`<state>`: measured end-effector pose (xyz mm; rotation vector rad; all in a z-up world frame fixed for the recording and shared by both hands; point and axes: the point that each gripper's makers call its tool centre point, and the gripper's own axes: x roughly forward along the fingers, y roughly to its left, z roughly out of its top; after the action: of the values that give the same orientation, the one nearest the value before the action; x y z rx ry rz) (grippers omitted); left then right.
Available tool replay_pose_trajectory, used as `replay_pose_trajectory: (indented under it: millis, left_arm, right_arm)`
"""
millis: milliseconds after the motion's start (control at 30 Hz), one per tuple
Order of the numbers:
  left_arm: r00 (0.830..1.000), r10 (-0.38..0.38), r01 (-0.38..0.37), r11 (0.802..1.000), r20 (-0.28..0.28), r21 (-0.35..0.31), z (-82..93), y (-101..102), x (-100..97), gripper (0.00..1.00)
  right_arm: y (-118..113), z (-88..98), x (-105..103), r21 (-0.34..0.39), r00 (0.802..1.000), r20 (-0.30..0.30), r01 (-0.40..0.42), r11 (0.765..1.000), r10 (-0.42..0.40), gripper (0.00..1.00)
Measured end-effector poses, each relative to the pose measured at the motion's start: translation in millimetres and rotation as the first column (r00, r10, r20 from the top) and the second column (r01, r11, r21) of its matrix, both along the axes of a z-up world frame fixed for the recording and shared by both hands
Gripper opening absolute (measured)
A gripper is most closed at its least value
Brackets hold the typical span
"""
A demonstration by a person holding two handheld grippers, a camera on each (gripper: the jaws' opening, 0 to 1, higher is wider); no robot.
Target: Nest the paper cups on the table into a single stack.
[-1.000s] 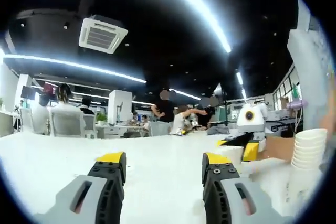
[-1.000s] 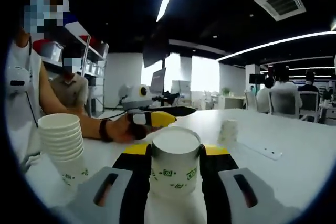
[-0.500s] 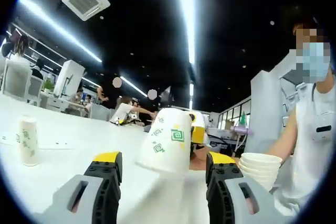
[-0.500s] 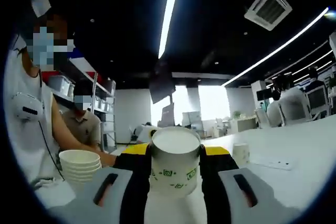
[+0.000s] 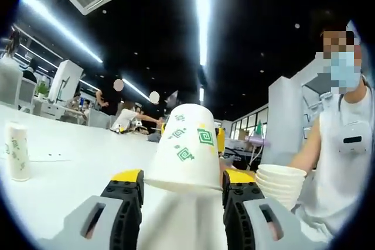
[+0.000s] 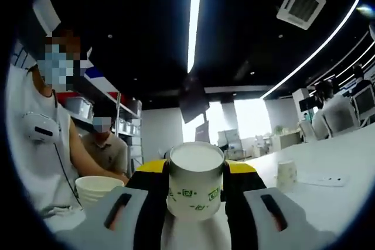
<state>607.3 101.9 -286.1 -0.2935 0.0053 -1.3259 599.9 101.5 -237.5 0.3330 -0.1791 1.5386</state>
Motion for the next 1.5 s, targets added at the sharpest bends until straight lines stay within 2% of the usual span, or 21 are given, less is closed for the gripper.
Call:
replay_pose_trajectory:
  millis: [100,167,367,533,633,867,1100,1233,1500]
  left_arm:
    - [1.0,0.017,-0.017,1.0,-0.001,-0.001,0.5,4.2,4.0,0.57]
    - [0.999,0.029,-0.029,0.999,-0.014,-0.016,2.6,8.4,7.8,0.57]
    - [0.997,0.075,-0.075,0.996,-0.02,-0.04,7.4,17.4,16.5,0.56]
    - [0.994,0.105,-0.105,0.993,-0.012,-0.051,10.9,22.5,21.1,0.57]
    - [0.993,0.114,-0.114,0.991,-0.013,-0.068,14.5,25.3,22.4,0.57]
    - [0.993,0.118,-0.119,0.988,-0.011,-0.097,20.4,27.6,22.9,0.57]
    - [0.993,0.115,-0.115,0.99,0.0,-0.085,19.1,22.7,20.5,0.56]
    - [0.994,0.107,-0.106,0.993,0.021,-0.058,15.5,16.7,16.9,0.53]
    - [0.995,0.071,-0.066,0.995,0.065,-0.074,22.3,12.5,7.5,0.54]
  right_arm:
    - [-2.0,-4.9,3.0,-0.016,1.0,0.01,0.003,1.0,-0.002,0.39]
    - [-5.5,-14.5,7.2,-0.057,1.0,0.029,0.014,0.998,-0.012,0.4]
    - [-7.1,-33.4,14.9,-0.14,0.999,0.017,0.038,0.989,-0.036,0.42]
    - [1.7,-56.9,16.7,-0.258,0.998,0.043,0.062,0.964,-0.053,0.45]
    - [7.1,-64.8,16.5,-0.298,0.996,0.061,0.073,0.952,-0.057,0.45]
    - [18.7,-77.4,15.6,-0.356,0.995,0.08,0.081,0.931,-0.056,0.46]
    - [34.7,-86.7,10.9,-0.407,0.991,0.125,0.098,0.908,-0.051,0.49]
    - [39.2,-84.6,14.3,-0.405,0.99,0.136,0.098,0.909,-0.046,0.47]
    - [49.0,-89.3,11.4,-0.426,0.989,0.147,0.093,0.9,-0.032,0.48]
